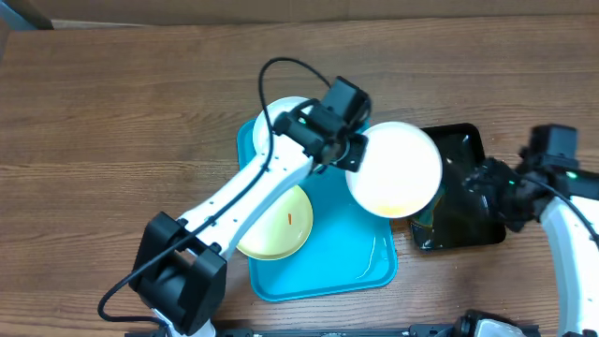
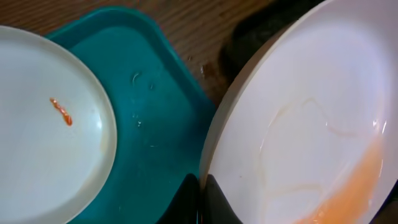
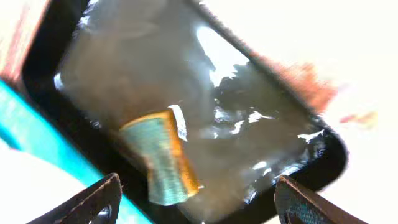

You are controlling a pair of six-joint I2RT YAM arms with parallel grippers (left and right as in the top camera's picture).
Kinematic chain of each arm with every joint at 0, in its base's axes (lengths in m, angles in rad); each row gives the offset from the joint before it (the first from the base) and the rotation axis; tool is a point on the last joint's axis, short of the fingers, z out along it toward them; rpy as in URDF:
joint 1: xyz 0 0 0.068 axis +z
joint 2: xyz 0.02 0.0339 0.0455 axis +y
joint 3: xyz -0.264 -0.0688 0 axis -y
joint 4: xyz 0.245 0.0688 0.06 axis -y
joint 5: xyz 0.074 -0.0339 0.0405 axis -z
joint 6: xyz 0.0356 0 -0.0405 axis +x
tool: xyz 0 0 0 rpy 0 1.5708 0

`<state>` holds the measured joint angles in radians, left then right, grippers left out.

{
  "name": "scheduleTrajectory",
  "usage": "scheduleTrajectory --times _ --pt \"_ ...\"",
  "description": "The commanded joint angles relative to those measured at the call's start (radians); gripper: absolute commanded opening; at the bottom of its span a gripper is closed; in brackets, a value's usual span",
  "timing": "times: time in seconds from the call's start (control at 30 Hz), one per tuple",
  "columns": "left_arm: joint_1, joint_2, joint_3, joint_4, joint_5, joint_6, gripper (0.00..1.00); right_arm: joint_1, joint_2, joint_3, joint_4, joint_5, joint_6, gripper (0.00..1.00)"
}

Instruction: Clean dirty plates on tray and stack at the side

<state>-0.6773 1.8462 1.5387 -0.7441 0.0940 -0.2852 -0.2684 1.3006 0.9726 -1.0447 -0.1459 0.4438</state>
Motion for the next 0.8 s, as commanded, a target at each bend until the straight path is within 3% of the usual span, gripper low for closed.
scheduleTrajectory --times 0.0,0.2,0.4,0.77 --pt "-0.092 -0.004 0.033 0.113 -0.208 -0.014 0.04 -0.082 -0.009 0.010 -0.026 0.014 -0.008 0.81" --pt "-0.205 0.013 0.033 0.271 -0.579 0.024 0.04 -0.104 -0.009 0.009 -0.040 0.014 -0.008 0.82" --pt "-0.307 0.013 0.033 0.389 -0.871 0.204 0.04 -0.104 -0.009 0.009 -0.040 0.014 -0.027 0.82" --pt "-0.434 0.013 0.033 0.574 -1.109 0.537 0.04 -0.104 -0.009 0.008 -0.040 0.014 -0.031 0.82"
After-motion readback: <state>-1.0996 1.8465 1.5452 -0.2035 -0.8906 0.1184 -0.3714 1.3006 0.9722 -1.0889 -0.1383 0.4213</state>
